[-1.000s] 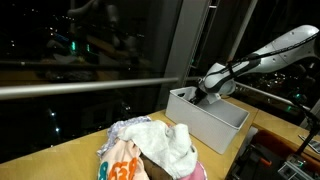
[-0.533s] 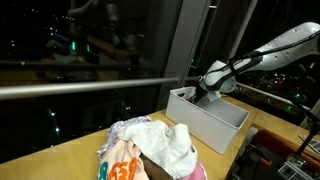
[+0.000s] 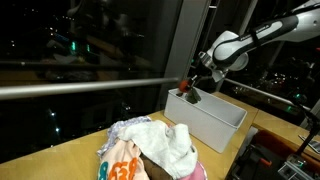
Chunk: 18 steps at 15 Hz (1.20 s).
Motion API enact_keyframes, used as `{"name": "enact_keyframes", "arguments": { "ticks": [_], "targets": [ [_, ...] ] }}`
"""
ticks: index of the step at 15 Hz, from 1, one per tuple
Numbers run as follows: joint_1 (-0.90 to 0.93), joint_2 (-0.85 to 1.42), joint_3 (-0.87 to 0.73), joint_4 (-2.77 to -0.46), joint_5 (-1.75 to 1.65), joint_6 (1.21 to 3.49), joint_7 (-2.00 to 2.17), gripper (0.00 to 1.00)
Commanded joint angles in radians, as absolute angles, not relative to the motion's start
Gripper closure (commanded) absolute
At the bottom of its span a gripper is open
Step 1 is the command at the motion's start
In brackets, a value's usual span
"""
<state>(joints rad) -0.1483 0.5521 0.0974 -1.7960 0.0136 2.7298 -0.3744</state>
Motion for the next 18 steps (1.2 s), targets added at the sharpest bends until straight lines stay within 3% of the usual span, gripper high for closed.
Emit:
{"name": "enact_keyframes", "arguments": {
  "ticks": [1,7,15,16,17,18],
  "targets": [
    [-0.101,0.336,0.114,-1.967,-0.013,2.681,-0.367,0.98],
    [-0.004,0.067,0.144,-2.155,0.024,2.631,-0.349,0.98],
    [0.061,0.024,0.136,-2.274,0.125,2.656,-0.394,0.98],
    [0.064,0.027,0.137,-2.28,0.136,2.661,-0.396,0.65],
    [0.065,0.03,0.138,-2.285,0.148,2.662,-0.397,0.64],
    [0.066,0.032,0.137,-2.287,0.159,2.661,-0.401,0.57]
  ]
}}
